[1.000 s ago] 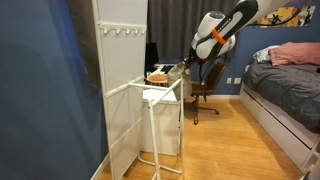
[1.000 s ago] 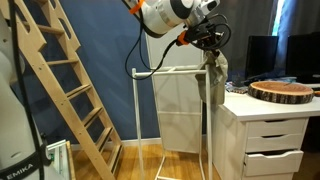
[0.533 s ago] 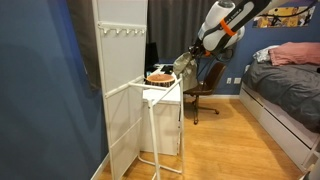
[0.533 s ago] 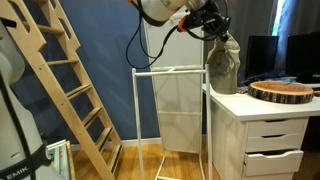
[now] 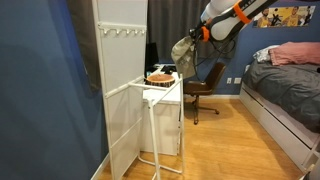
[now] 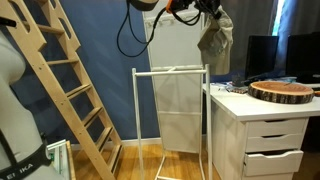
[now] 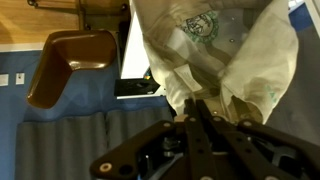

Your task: Remove the cap from the right side of the white rack and hand it on the left side

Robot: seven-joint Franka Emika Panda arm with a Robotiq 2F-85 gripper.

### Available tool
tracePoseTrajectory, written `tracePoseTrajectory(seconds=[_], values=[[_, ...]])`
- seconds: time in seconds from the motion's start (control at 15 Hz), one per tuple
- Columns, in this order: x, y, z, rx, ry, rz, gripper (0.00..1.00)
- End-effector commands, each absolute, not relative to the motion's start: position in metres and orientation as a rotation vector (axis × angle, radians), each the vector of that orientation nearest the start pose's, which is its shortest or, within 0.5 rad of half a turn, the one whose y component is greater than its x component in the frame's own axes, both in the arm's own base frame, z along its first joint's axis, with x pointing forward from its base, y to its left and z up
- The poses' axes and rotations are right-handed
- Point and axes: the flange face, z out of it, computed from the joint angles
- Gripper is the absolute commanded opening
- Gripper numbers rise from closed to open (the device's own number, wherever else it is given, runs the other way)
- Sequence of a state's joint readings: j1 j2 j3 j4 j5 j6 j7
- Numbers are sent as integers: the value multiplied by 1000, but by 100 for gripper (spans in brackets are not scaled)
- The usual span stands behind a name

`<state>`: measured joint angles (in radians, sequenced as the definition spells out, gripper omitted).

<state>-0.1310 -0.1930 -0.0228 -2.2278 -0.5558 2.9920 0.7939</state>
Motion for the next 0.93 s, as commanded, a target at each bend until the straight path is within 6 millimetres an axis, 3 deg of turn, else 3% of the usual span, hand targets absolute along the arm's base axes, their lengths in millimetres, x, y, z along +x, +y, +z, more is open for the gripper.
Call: tracePoseTrajectory(seconds=[0.0,0.2,0.47,0.6,0.87], values=[[487,-17,596,-2587,559,-1657,1],[460,21,613,-2462,339,-1766,1],[435,86,612,-2333,11,-1790,1],[425,117,603,-2301,-126,-1768,1],[397,190,567,-2254,-413,-1593,1]])
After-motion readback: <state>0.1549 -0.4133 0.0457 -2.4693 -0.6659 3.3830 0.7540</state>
